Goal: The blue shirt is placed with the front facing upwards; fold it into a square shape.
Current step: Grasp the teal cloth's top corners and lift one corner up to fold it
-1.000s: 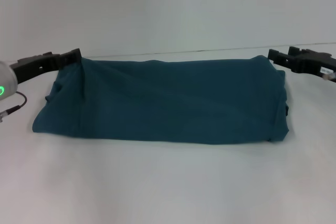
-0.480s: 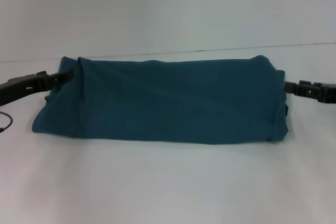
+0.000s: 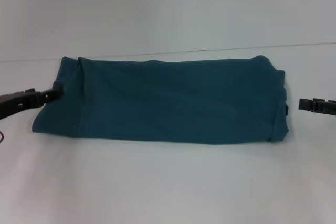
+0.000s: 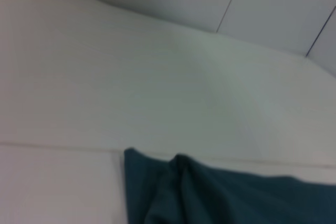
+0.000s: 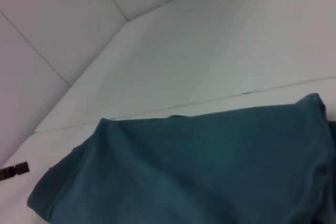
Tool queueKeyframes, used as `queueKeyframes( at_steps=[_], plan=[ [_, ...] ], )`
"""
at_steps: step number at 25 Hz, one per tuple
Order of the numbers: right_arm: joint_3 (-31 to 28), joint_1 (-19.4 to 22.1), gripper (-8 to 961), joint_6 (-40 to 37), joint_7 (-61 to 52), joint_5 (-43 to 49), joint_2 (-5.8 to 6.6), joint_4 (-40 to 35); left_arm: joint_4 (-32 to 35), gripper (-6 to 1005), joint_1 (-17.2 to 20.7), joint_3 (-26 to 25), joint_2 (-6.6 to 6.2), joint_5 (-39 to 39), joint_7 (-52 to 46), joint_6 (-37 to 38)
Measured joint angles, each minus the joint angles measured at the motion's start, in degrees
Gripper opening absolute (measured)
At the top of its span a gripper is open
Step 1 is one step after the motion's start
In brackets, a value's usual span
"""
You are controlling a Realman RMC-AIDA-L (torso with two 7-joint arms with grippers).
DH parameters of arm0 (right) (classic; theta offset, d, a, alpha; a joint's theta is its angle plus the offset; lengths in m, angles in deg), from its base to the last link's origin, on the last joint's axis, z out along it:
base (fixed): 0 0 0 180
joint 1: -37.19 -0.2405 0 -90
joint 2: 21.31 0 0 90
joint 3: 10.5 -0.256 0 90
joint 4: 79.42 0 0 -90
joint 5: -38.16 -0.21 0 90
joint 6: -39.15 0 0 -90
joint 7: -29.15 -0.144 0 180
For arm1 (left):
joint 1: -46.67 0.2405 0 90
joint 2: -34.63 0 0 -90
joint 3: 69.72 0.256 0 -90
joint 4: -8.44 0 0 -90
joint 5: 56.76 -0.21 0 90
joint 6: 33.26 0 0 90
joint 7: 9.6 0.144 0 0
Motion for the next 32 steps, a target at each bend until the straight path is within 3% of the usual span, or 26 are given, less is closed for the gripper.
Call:
queueKeyframes(
  at_steps=[13,22,32],
  plan=[
    [-0.2,-0.4,734,0.1,-1.9,0.0,0.11,0.0,-0.1,860,1.6,0.0,0.17,-4.9,0.5,-2.2],
    [-0.2,-0.8,734,0.4,-1.9,0.0,0.03,0.0,0.4,860,2.0,0.3,0.02,-5.9,1.1,1.9],
    [-0.3,-0.9,734,0.4,-1.9,0.1,-0.03,0.0,0.6,860,2.3,1.1,0.17,-7.4,1.6,1.6]
  ],
)
